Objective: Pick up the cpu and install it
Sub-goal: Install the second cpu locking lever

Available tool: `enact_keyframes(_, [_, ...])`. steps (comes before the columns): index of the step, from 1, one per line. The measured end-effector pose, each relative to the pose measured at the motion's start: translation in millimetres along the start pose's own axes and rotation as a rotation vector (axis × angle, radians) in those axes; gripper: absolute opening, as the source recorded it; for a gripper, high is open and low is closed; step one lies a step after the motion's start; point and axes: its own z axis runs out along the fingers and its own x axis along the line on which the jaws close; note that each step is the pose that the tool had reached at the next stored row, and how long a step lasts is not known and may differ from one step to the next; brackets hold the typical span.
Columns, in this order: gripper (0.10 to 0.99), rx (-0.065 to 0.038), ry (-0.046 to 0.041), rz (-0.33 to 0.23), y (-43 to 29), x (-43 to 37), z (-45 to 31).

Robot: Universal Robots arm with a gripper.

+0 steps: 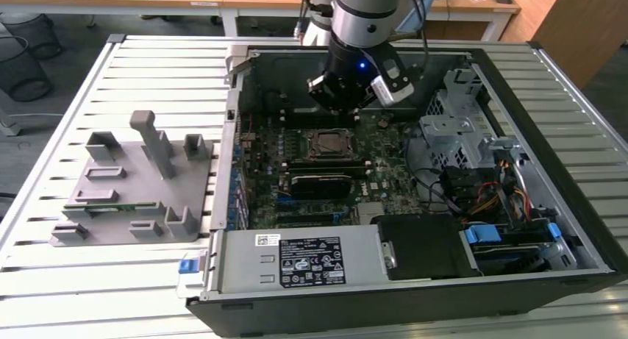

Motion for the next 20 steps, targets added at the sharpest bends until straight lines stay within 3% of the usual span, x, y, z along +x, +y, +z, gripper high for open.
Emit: enact_keyframes(20, [0.106, 0.000, 0.0002, 0.000, -8.3, 0.6, 0.6])
